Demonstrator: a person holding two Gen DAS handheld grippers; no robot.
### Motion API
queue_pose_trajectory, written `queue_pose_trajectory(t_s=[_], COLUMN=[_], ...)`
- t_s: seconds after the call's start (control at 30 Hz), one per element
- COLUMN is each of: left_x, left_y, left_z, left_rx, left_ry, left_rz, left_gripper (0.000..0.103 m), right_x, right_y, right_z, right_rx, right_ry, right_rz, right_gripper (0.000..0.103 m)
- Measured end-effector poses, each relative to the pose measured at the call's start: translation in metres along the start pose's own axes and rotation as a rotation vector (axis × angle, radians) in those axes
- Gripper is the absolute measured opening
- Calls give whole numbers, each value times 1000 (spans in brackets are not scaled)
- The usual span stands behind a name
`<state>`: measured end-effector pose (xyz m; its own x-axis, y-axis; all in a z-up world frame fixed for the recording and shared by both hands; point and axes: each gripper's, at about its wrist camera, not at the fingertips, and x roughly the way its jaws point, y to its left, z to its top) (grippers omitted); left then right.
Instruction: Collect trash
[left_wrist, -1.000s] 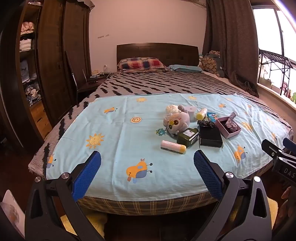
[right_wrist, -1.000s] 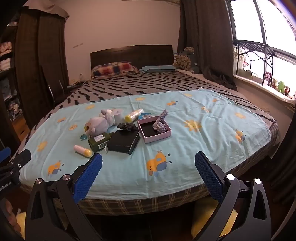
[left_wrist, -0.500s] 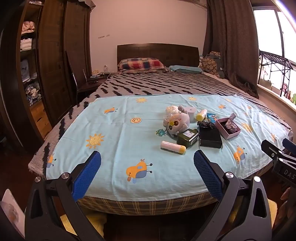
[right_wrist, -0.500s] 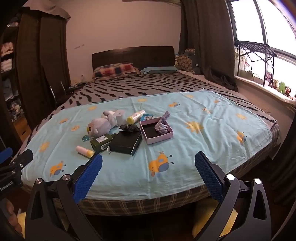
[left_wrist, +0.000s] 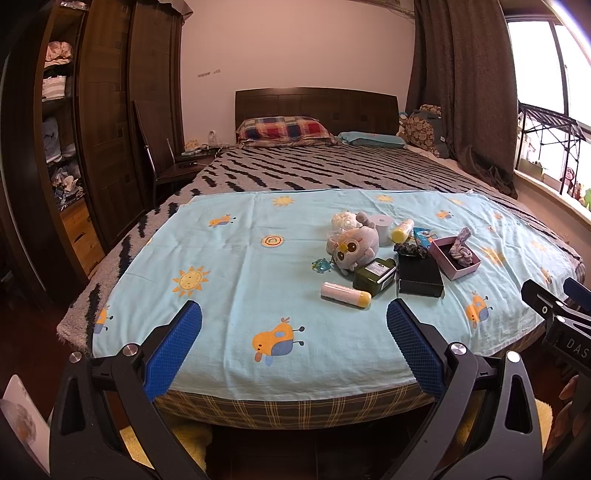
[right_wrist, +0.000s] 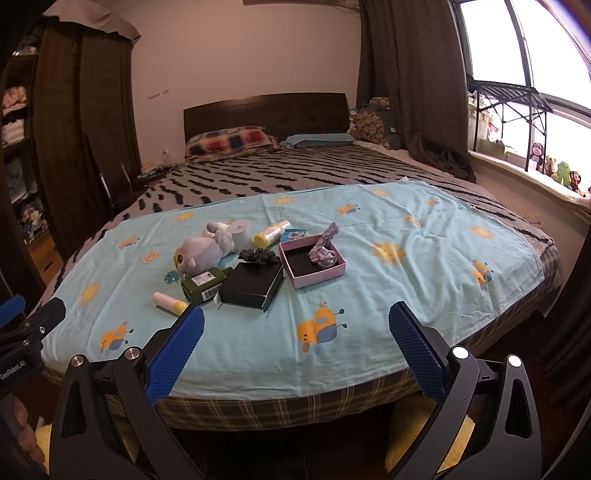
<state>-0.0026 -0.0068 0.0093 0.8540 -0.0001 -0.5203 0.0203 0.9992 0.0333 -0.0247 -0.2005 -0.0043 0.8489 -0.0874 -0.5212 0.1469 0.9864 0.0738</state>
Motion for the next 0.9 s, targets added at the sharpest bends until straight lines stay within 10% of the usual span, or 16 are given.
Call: queue_pose_trajectory(t_s=[0.9], left_x=[1], left_y=[5], left_z=[5], left_rx=[-10], left_ry=[-13], left_rz=[1], left_gripper=[95], right_x=[1], right_y=[1], right_z=[3], right_rx=[4], right_ry=[-7], right_rz=[16], right_gripper=[100])
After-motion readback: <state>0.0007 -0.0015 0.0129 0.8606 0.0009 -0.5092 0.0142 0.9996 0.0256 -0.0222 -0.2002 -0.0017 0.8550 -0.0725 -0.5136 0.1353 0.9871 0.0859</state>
